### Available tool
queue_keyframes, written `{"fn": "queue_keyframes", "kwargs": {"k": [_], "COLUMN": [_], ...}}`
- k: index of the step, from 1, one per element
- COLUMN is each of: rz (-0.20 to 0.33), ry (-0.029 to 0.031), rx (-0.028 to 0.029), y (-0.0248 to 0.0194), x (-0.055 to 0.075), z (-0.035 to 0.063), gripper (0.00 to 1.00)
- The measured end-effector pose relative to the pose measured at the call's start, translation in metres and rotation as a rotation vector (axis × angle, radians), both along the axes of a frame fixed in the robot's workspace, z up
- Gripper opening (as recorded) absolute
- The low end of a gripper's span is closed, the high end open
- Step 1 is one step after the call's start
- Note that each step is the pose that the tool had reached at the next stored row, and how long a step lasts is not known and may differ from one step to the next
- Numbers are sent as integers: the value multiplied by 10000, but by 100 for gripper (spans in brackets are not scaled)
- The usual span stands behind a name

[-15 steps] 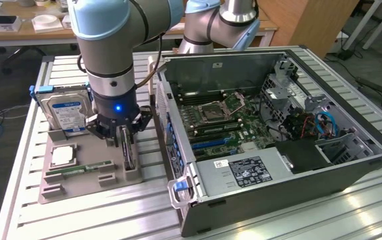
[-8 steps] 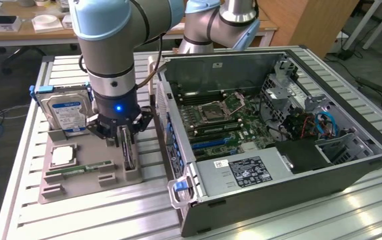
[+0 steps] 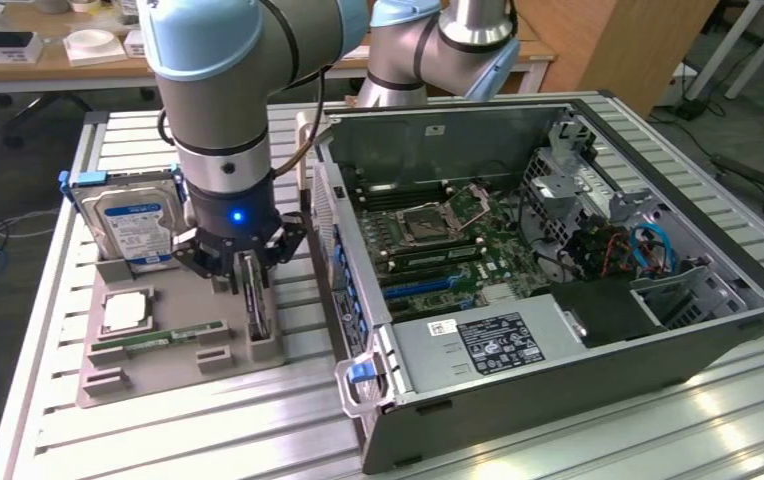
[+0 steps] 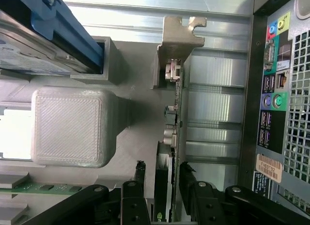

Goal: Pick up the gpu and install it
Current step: 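Pick up the gpu and move the gpu toward the slot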

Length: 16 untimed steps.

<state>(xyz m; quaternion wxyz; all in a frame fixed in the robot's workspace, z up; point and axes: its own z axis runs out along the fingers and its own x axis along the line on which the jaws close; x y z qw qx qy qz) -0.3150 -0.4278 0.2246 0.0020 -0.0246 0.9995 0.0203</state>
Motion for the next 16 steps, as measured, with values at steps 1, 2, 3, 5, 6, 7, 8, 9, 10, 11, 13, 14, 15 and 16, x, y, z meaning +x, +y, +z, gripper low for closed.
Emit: {"fn": "queue_keyframes", "kwargs": {"k": [1, 2, 3, 5, 6, 7, 8, 9, 10, 11, 13, 14, 15, 16], "rz": [0, 0, 0, 0, 0, 0, 0, 0, 0, 0, 0, 0, 1, 3], "ry": [1, 0, 0, 1, 0, 0, 0, -1, -1, -3, 0, 0, 1, 1], "rx": [0, 0, 1, 0, 0, 0, 0, 0, 1, 2, 0, 1, 0, 0], "y": [0, 0, 0, 0, 0, 0, 0, 0, 0, 0, 0, -1, -3, -9], "x": [0, 0, 0, 0, 0, 0, 0, 0, 1, 4, 6, 6, 7, 9], "z": [0, 0, 0, 0, 0, 0, 0, 0, -1, -1, 0, 0, 0, 0], "gripper": [42, 42, 40, 33, 33, 33, 33, 33, 33, 33, 33, 33, 33, 33]}}
